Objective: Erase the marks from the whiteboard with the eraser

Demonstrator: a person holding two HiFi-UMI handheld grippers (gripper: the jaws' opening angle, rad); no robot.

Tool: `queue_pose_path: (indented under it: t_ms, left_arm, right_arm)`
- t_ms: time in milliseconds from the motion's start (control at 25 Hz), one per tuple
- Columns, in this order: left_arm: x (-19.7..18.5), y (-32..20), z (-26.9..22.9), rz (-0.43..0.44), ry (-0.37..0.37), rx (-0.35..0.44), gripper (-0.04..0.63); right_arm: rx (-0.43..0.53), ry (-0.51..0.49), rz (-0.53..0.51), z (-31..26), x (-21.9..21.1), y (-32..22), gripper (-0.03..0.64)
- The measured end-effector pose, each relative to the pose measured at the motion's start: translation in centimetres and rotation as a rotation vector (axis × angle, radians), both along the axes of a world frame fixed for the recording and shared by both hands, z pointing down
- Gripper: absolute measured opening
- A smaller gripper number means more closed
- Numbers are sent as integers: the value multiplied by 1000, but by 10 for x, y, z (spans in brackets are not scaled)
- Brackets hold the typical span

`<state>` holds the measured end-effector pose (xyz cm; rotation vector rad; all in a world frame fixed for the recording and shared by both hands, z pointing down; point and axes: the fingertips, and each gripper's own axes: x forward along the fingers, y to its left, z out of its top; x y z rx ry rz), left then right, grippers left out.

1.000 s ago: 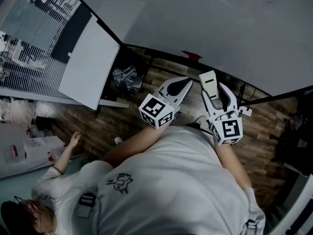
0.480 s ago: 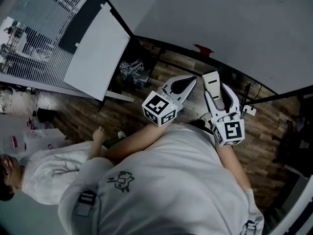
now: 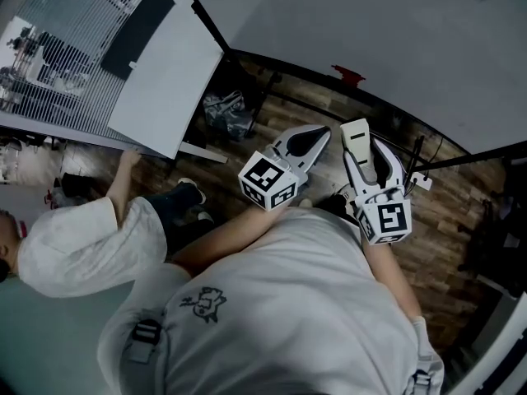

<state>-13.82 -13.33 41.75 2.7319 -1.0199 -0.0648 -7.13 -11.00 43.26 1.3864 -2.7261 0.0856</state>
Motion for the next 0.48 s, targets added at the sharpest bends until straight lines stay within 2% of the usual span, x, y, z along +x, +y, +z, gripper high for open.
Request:
queue_pose_path:
  t_ms: [480]
  left_arm:
    - [3,9,4,21,-1,-6,8]
  right_arm:
    - [-14,-6,27,5,2,10,235]
